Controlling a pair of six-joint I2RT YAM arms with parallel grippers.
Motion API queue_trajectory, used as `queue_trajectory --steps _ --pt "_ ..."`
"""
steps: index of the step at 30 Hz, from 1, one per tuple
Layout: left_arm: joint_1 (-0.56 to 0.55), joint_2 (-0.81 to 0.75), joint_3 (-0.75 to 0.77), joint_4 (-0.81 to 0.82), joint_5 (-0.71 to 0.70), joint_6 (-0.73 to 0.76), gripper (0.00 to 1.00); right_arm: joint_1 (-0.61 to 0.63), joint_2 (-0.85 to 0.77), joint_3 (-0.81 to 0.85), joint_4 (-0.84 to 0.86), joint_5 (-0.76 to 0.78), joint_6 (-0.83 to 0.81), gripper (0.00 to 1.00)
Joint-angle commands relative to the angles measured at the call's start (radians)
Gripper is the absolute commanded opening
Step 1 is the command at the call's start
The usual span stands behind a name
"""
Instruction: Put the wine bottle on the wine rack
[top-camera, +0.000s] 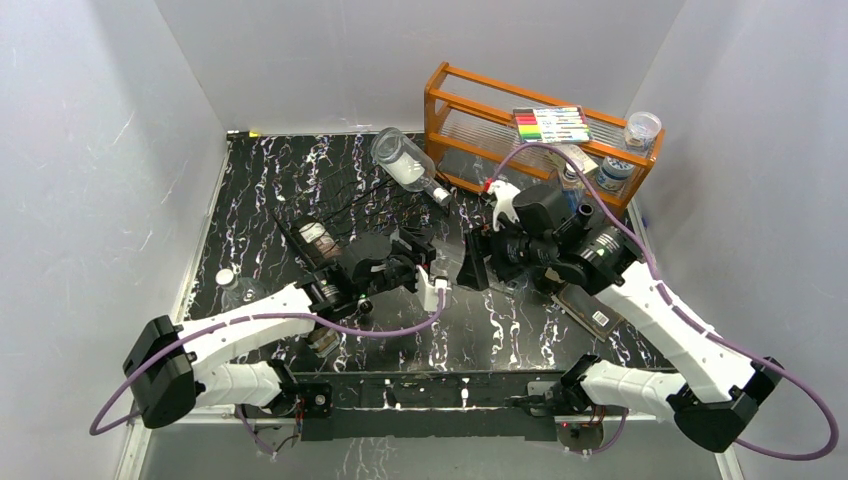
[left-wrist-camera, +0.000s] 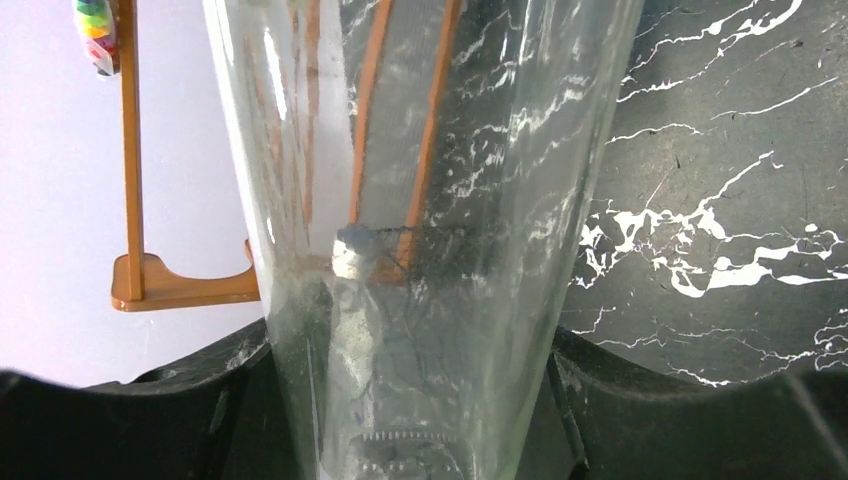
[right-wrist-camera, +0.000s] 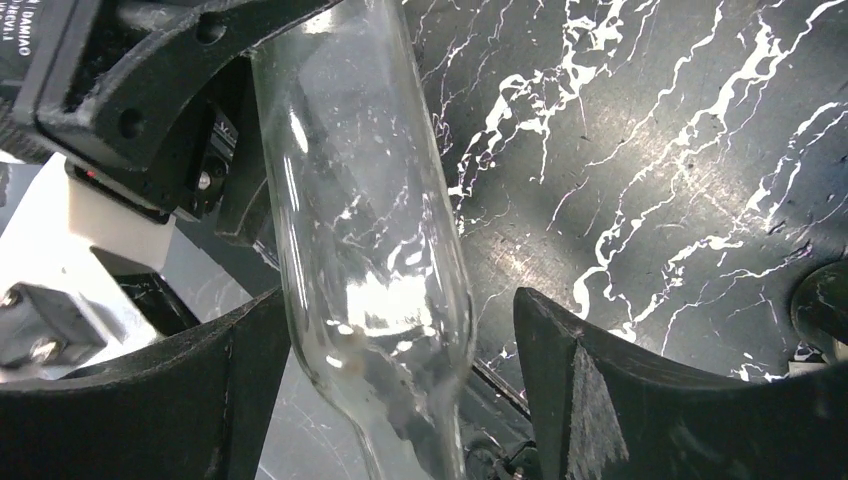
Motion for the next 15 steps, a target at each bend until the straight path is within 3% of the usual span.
queue_trajectory --steps 1,15 --pt "-0.005 -0.070 -0.011 0.085 0.027 0.022 0.00 0.003 -0.057 0.030 0.044 -0.006 -0.022 0.87" --pt "-0.004 -0.063 -0.025 0.155 -0.004 0.171 0.00 0.003 0.042 0.025 0.104 -0.090 -0.074 0.86"
